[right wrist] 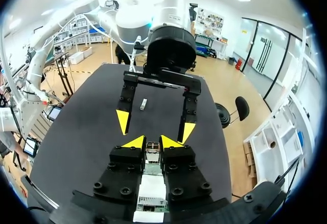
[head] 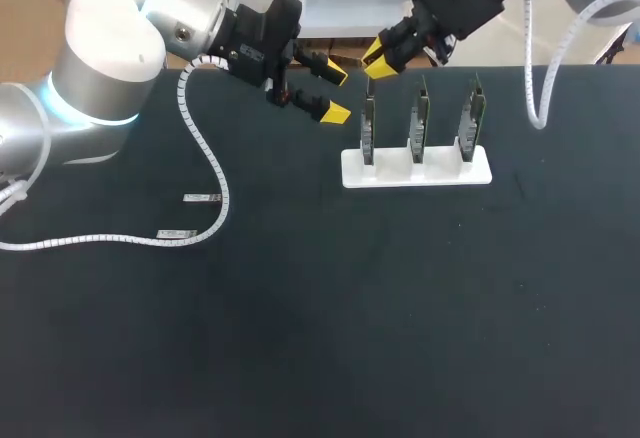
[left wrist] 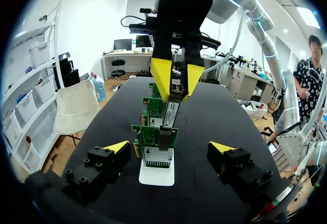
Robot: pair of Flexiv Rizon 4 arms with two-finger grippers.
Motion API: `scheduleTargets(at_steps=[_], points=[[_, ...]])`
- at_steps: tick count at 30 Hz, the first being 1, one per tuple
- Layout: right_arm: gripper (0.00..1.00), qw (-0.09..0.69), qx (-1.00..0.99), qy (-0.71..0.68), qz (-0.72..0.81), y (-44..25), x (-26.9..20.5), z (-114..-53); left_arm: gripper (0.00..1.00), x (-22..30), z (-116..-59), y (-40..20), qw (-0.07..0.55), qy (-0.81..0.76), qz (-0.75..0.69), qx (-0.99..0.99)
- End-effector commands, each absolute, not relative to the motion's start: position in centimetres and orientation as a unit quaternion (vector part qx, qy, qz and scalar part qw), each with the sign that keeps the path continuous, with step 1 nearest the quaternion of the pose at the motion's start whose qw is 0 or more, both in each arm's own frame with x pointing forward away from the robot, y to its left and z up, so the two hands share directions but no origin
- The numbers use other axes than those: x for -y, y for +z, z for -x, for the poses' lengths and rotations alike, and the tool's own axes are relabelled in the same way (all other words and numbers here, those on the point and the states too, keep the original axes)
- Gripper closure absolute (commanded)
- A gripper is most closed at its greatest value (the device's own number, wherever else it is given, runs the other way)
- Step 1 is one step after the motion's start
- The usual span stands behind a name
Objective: Pick up the optical module with the left hand, and insert it into the network port with the right hand.
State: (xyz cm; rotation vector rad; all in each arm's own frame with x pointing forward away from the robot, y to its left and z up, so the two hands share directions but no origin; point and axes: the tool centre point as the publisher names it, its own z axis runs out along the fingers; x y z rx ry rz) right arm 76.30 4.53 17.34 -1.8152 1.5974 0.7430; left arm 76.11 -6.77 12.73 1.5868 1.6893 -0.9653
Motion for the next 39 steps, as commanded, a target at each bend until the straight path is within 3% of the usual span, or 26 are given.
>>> scheduleTargets(at_steps=[1, 39], points=[[1.00, 0.300, -0.603, 0.281, 0.684, 17.2, -4.7, -76.5, 0.00, 6.8, -76.3, 12.7, 0.309, -0.366, -0.602, -0.639], [1.00, 0.290, -0.614, 0.303, 0.669, 17.6, -4.4, -76.9, 0.00, 6.8, -76.3, 12.7, 0.309, -0.366, -0.602, -0.639]])
